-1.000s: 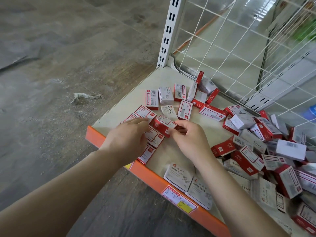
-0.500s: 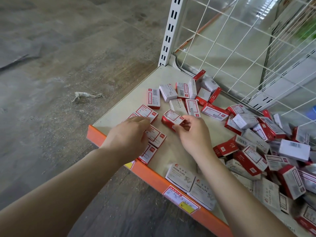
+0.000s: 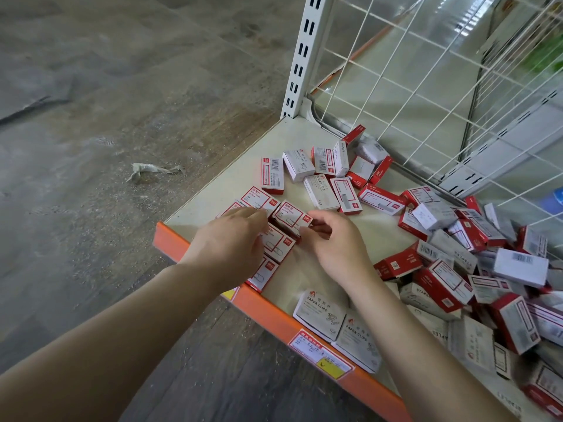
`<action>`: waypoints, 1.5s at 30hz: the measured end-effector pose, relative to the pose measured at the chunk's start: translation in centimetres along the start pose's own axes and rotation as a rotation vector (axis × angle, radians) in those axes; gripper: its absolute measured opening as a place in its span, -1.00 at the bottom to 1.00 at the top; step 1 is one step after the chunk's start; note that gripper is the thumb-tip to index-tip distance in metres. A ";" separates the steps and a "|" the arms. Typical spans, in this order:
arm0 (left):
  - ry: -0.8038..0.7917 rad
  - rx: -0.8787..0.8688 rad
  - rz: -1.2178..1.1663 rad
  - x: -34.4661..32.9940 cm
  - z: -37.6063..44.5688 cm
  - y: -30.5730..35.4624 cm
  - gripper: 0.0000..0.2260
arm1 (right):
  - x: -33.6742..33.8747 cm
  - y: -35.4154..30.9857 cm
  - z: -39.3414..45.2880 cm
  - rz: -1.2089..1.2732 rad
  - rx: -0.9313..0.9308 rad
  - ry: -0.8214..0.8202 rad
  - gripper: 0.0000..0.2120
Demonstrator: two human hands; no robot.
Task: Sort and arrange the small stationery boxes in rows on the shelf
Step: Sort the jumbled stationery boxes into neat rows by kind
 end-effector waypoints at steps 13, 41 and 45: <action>-0.036 -0.054 0.073 -0.6 0.1 0.2 -0.58 | -0.2 -0.9 0.4 -0.032 0.052 -0.064 -0.74; -0.005 -0.089 0.068 -0.6 -0.4 3.4 -0.66 | 4.9 1.5 -2.9 -0.101 0.006 0.043 -0.70; -0.027 -0.108 0.108 -1.1 -0.8 5.3 -0.70 | 6.9 2.5 -5.2 -0.119 0.004 0.083 -0.73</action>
Point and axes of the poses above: each hand's wrist, its own z-axis towards the middle knuckle, its own x-axis out of the back of the hand, y = z × x, the point moved 5 cm from there along z, towards the middle knuckle, and after that the axes turned 8 degrees about -z, right-handed, at the moved point
